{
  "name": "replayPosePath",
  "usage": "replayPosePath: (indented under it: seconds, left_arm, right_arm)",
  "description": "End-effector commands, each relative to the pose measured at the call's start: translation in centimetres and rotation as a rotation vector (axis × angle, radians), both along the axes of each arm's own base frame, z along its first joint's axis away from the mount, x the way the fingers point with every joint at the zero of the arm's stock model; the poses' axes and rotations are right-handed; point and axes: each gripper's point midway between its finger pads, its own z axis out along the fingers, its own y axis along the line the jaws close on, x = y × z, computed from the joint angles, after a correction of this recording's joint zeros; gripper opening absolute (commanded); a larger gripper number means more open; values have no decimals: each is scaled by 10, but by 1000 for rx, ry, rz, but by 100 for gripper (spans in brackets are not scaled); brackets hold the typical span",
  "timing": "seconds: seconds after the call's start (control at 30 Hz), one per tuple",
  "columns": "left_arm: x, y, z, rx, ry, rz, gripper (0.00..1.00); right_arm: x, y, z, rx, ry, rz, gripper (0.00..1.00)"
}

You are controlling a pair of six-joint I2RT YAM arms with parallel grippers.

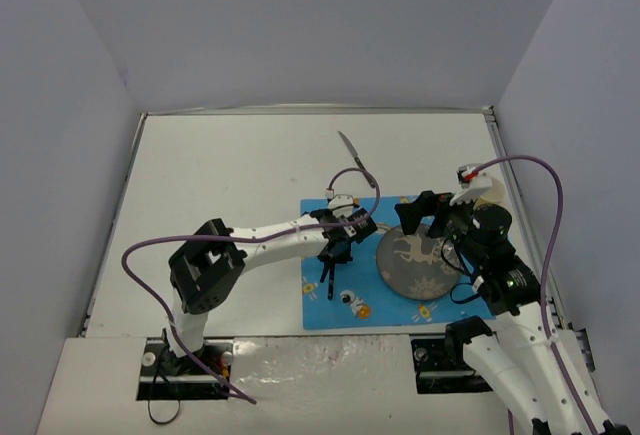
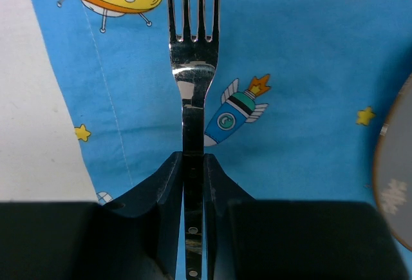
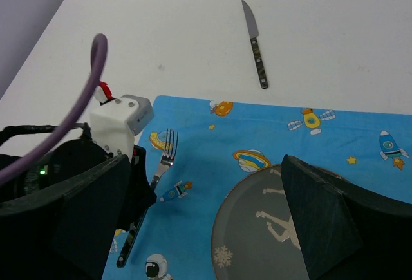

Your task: Set the dinner table for one person

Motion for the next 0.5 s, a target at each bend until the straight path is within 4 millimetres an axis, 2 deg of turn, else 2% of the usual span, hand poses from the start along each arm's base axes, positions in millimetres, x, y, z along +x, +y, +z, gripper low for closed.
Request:
replayPosePath:
  seconds: [0.0,0.13,0.47]
  left_arm:
    - [4,-22,20,-79,-37,0,0]
    - [1,-22,6,-85,-22,26,0]
    - [-1,-17,2,-103,-17,99,0]
  right_arm:
    - [2,-13,28,-4,-73,-69,100]
    - [1,-13,26,-6,-60,-71,100]
    - [1,-11,20,-5,-42,-65,100]
